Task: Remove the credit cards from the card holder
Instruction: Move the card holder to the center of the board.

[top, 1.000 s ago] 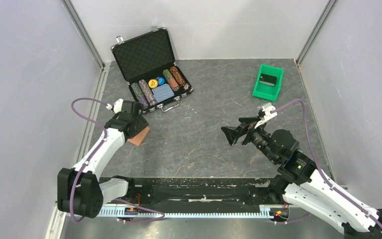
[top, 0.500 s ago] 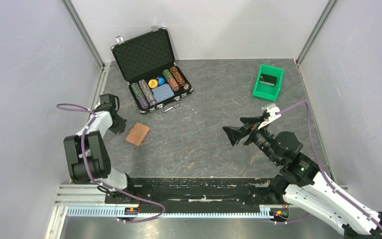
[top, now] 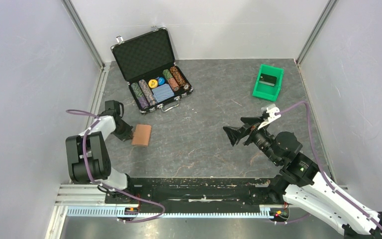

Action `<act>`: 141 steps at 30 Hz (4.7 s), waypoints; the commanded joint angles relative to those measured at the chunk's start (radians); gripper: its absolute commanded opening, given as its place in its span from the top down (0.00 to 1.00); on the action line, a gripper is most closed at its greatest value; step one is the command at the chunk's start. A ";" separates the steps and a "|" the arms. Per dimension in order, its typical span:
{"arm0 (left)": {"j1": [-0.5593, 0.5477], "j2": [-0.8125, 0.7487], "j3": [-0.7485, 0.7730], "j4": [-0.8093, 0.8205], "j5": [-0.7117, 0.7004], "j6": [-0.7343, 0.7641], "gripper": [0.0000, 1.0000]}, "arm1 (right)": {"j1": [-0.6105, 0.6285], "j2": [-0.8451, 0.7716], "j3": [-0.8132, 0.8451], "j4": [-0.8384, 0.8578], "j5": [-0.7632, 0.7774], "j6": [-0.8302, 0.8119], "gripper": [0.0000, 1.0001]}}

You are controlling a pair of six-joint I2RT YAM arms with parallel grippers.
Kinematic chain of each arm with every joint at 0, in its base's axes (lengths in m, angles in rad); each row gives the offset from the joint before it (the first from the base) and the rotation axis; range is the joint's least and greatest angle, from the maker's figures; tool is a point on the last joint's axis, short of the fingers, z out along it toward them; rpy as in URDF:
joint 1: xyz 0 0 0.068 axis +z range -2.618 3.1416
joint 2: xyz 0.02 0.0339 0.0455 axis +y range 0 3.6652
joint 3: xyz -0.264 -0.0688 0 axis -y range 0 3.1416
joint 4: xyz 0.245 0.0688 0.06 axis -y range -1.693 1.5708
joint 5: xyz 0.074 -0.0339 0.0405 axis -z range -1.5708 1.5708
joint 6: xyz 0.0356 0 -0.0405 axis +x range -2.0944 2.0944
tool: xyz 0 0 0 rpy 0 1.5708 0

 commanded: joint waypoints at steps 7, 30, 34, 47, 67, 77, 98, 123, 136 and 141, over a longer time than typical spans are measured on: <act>-0.171 -0.214 -0.151 0.019 0.133 -0.097 0.98 | 0.002 0.039 -0.008 0.013 0.023 -0.009 0.04; -0.606 -0.294 0.026 -0.187 -0.319 0.117 0.38 | 0.002 0.082 -0.015 0.040 0.014 0.009 0.05; -0.709 -0.174 0.098 -0.171 -0.382 0.188 0.37 | 0.002 0.082 -0.001 0.035 0.023 -0.005 0.05; -0.800 0.176 0.246 -0.201 -0.480 0.335 0.36 | 0.002 0.019 0.014 -0.028 0.117 -0.034 0.04; -0.841 0.233 0.250 -0.261 -0.543 0.332 0.43 | 0.002 -0.001 0.009 -0.039 0.138 -0.026 0.05; -0.850 0.190 0.264 -0.282 -0.508 0.328 0.91 | 0.002 -0.019 0.003 -0.049 0.152 -0.015 0.05; -0.894 -0.154 0.241 -0.004 0.386 0.094 0.98 | 0.003 -0.017 -0.026 -0.070 0.178 0.012 0.05; -0.893 -0.202 -0.104 0.190 0.371 -0.082 0.79 | 0.002 0.055 -0.018 -0.116 0.125 0.051 0.05; -0.893 -0.302 -0.005 -0.052 0.109 -0.015 0.44 | 0.002 0.271 -0.024 -0.101 -0.026 0.246 0.15; -0.889 -0.183 0.053 -0.048 0.109 0.075 0.42 | 0.004 0.360 -0.084 -0.033 -0.136 0.388 0.22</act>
